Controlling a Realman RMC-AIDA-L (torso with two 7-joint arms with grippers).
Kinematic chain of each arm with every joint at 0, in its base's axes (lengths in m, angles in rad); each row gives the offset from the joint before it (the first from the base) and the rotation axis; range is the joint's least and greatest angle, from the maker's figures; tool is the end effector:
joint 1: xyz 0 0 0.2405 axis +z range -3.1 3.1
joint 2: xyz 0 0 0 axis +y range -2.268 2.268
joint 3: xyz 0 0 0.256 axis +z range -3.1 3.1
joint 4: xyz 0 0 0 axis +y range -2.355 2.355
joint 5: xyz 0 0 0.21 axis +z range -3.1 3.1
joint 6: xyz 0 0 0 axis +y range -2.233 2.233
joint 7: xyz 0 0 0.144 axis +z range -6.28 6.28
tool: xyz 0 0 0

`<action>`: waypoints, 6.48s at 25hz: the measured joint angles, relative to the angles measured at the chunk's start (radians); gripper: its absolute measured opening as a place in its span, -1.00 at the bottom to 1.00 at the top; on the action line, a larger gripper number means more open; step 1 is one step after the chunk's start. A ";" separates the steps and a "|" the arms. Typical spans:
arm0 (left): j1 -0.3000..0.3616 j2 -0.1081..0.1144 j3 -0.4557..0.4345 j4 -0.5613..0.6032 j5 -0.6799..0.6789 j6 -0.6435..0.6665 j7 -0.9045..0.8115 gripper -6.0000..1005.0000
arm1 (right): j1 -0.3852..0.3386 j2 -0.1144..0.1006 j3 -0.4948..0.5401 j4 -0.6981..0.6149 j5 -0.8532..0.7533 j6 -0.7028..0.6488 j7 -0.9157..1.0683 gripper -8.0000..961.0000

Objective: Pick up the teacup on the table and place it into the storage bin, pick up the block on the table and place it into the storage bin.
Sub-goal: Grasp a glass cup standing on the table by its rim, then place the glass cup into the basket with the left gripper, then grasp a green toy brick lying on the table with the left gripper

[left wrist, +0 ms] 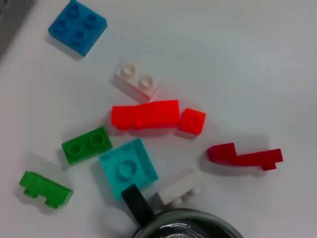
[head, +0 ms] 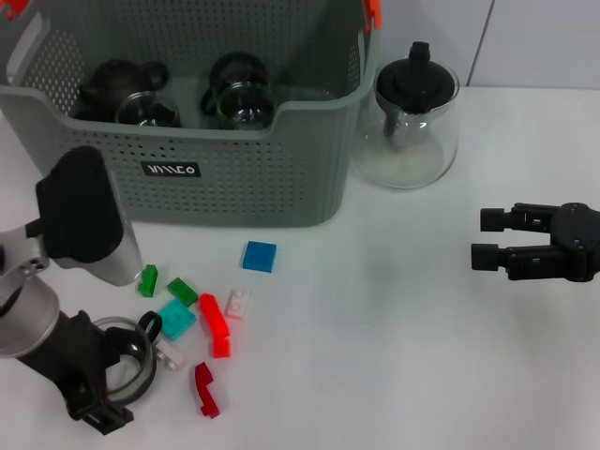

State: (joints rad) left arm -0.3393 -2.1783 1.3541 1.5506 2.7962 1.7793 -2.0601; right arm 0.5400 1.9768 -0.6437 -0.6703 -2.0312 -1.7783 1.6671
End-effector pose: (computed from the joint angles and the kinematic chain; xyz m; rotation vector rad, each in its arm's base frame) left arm -0.2380 0.2787 0.0097 -2.8020 -0.5789 0.8439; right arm 0.2638 0.3199 0.0449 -2.8089 0.9415 0.7689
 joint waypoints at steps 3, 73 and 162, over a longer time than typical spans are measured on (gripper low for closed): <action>-0.002 0.000 0.016 -0.001 0.001 -0.004 -0.005 0.33 | 0.000 -0.002 0.005 0.000 0.000 0.000 0.002 0.96; -0.681 0.208 -0.420 -0.592 0.040 -0.541 -0.418 -0.90 | 0.022 -0.019 0.047 0.000 -0.003 0.018 0.045 0.96; -0.028 0.010 -0.536 0.097 -0.671 0.117 0.265 0.73 | 0.020 -0.011 0.039 0.006 -0.003 -0.015 0.032 0.96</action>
State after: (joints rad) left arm -0.3671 -2.1681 0.8184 1.6479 2.1257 1.8967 -1.7949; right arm 0.5602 1.9662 -0.6042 -0.6643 -2.0344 -1.7929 1.6995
